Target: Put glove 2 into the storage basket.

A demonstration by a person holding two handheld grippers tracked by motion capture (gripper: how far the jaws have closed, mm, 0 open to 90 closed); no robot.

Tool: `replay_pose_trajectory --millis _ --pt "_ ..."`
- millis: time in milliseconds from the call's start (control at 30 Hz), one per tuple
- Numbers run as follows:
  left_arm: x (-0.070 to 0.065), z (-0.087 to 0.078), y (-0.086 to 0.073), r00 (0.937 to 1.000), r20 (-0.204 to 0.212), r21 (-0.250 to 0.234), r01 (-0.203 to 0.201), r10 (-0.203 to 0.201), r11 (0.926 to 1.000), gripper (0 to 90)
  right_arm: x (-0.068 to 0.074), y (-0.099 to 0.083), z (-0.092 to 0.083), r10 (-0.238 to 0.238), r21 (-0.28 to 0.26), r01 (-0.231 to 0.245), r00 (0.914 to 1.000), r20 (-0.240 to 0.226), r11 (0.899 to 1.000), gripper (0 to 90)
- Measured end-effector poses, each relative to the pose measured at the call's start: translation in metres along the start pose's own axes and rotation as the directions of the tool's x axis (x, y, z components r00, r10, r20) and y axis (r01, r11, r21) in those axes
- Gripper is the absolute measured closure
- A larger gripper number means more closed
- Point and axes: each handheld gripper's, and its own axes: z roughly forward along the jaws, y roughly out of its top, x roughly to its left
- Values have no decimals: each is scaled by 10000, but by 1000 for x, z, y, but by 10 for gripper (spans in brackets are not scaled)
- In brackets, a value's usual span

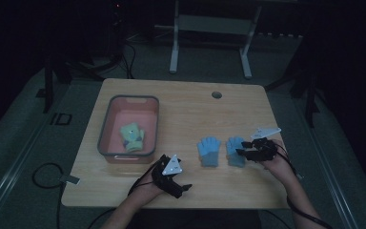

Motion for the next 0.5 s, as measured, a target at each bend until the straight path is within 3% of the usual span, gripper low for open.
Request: replay_pose_trajectory --millis 400,500 --pt "0 0 0 10000 1 -5 -6 6 10000 18 -1 0 21 -566 921 577 9983 -141 9941 561" --pt "0 0 0 10000 3 -3 -8 8 10000 18 -3 -2 28 -582 1384 570 9983 46 9887 569"
